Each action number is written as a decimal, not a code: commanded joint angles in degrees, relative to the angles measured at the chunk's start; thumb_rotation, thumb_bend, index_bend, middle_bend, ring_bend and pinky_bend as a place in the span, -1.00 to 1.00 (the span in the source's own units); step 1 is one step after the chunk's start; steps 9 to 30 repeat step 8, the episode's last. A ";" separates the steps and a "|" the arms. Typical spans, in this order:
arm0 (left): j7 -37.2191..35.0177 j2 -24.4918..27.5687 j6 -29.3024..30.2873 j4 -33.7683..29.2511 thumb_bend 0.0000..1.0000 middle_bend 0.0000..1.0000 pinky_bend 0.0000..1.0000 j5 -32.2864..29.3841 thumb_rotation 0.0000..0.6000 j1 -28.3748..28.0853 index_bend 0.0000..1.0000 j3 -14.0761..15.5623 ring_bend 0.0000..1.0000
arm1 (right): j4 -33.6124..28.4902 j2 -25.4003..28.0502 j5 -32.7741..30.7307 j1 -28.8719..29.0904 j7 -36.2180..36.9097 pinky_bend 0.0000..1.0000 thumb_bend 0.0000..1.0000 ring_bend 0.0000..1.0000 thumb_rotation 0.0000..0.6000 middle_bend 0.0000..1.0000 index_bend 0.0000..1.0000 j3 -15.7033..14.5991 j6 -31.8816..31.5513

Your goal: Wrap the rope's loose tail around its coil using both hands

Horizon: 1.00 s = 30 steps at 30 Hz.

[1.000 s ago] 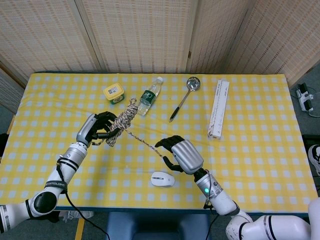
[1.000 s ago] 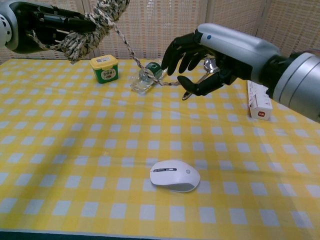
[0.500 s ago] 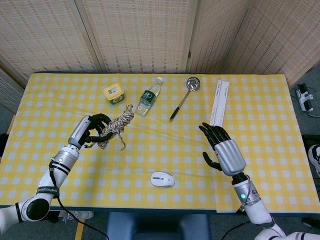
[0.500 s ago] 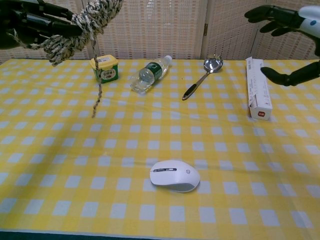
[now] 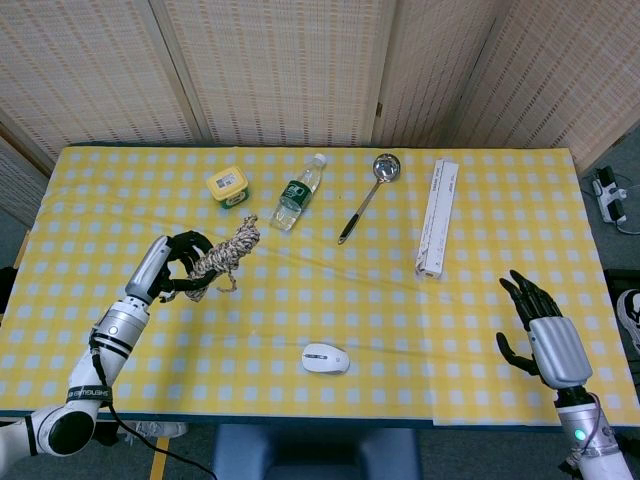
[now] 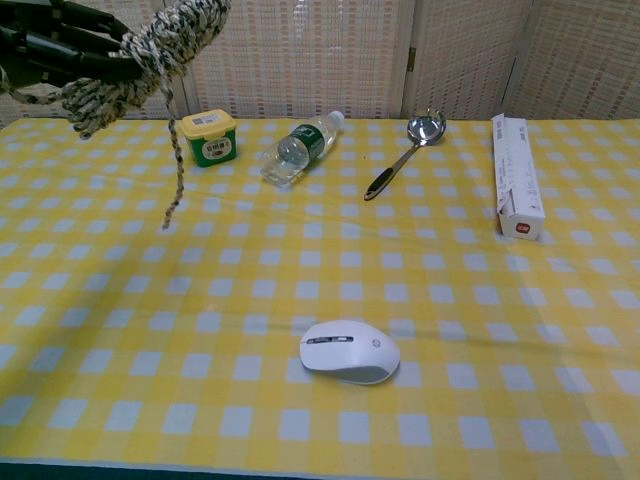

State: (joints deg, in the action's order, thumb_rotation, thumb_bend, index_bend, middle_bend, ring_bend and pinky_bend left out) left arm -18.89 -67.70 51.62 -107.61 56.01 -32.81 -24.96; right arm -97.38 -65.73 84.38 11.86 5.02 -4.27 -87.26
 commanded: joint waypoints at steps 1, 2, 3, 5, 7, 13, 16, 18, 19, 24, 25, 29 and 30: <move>0.25 0.13 0.82 -0.53 0.36 0.38 0.25 0.66 1.00 0.17 0.41 0.49 0.26 | 3.54 0.40 0.78 -3.63 3.96 -0.77 -0.06 -0.90 1.00 -0.95 -1.00 -0.96 -2.99; 0.31 0.15 1.13 -0.66 0.36 0.38 0.25 0.83 1.00 0.21 0.41 0.62 0.26 | 4.12 0.40 0.95 -4.14 4.47 -0.77 -0.06 -0.90 1.00 -0.96 -1.00 -0.95 -3.39; 0.35 0.14 1.38 -0.73 0.36 0.38 0.24 0.95 1.00 0.24 0.42 0.69 0.26 | 4.47 0.40 0.95 -4.49 4.76 -0.77 -0.06 -0.90 1.00 -0.96 -1.00 -0.90 -3.64; 0.57 0.02 2.05 -0.78 0.36 0.38 0.24 1.24 1.00 0.28 0.42 0.88 0.26 | 5.28 0.41 1.00 -5.24 5.45 -0.78 -0.06 -0.89 1.00 -0.97 -1.00 -0.74 -4.16; 1.28 -0.37 3.15 -0.73 0.36 0.38 0.24 1.65 1.00 0.29 0.42 1.32 0.26 | 6.40 0.55 1.12 -6.12 6.37 -0.78 -0.06 -0.90 1.00 -0.97 -1.00 -0.63 -4.50; 1.52 -0.51 3.47 -0.80 0.36 0.38 0.24 1.72 1.00 0.25 0.42 1.53 0.26 | 6.86 0.47 1.47 -6.38 6.60 -0.79 -0.06 -0.90 1.00 -0.97 -1.00 -0.48 -4.65; 1.52 -0.51 3.47 -0.80 0.36 0.38 0.24 1.72 1.00 0.25 0.42 1.53 0.26 | 6.86 0.47 1.47 -6.38 6.60 -0.79 -0.06 -0.90 1.00 -0.97 -1.00 -0.48 -4.65; 1.52 -0.51 3.47 -0.80 0.36 0.38 0.24 1.72 1.00 0.25 0.42 1.53 0.26 | 6.86 0.47 1.47 -6.38 6.60 -0.79 -0.06 -0.90 1.00 -0.97 -1.00 -0.48 -4.65; 1.52 -0.51 3.47 -0.80 0.36 0.38 0.24 1.72 1.00 0.25 0.42 1.53 0.26 | 6.86 0.47 1.47 -6.38 6.60 -0.79 -0.06 -0.90 1.00 -0.97 -1.00 -0.48 -4.65; 1.52 -0.51 3.47 -0.80 0.36 0.38 0.24 1.72 1.00 0.25 0.42 1.53 0.26 | 6.86 0.47 1.47 -6.38 6.60 -0.79 -0.06 -0.90 1.00 -0.97 -1.00 -0.48 -4.65; 1.52 -0.51 3.47 -0.80 0.36 0.38 0.24 1.72 1.00 0.25 0.42 1.53 0.26 | 6.86 0.47 1.47 -6.38 6.60 -0.79 -0.06 -0.90 1.00 -0.97 -1.00 -0.48 -4.65; 1.52 -0.51 3.47 -0.80 0.36 0.38 0.24 1.72 1.00 0.25 0.42 1.53 0.26 | 6.86 0.47 1.47 -6.38 6.60 -0.79 -0.06 -0.90 1.00 -0.97 -1.00 -0.48 -4.65; 1.52 -0.51 3.47 -0.80 0.36 0.38 0.24 1.72 1.00 0.25 0.42 1.53 0.26 | 6.86 0.47 1.47 -6.38 6.60 -0.79 -0.06 -0.90 1.00 -0.97 -1.00 -0.48 -4.65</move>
